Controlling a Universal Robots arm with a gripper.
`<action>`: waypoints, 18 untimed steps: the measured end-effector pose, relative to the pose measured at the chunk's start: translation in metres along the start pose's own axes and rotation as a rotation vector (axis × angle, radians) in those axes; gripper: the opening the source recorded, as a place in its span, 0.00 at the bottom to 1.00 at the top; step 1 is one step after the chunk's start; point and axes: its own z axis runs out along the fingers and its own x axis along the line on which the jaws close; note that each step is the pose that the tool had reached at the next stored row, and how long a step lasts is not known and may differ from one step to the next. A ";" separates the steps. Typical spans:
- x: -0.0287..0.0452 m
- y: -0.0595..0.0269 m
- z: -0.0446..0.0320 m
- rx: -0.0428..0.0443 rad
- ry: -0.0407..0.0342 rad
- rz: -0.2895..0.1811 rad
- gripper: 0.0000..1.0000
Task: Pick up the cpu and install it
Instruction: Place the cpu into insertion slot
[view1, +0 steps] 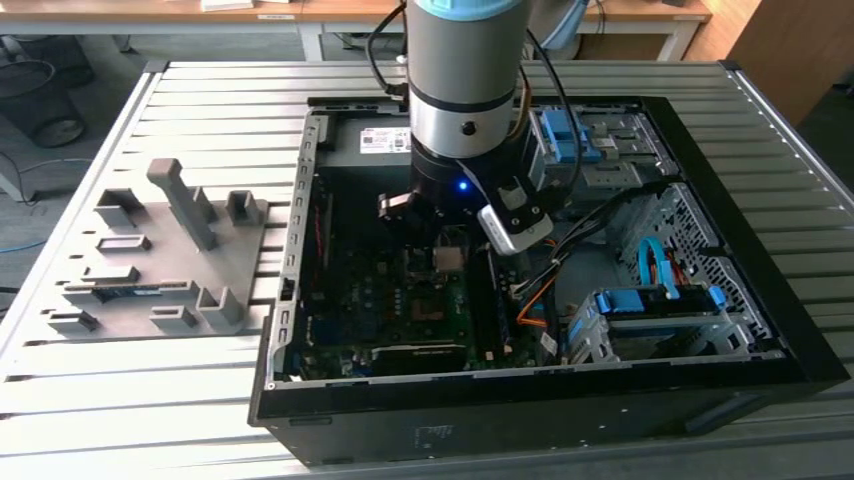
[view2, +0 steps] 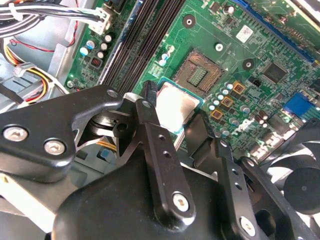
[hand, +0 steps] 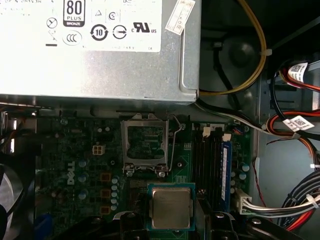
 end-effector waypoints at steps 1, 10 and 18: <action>0.0000 0.0000 0.0005 0.0001 0.0000 0.000 0.47; 0.0001 0.0000 0.0048 0.0000 0.0000 0.000 0.47; 0.0002 0.0001 0.0087 0.0000 0.0000 0.000 0.47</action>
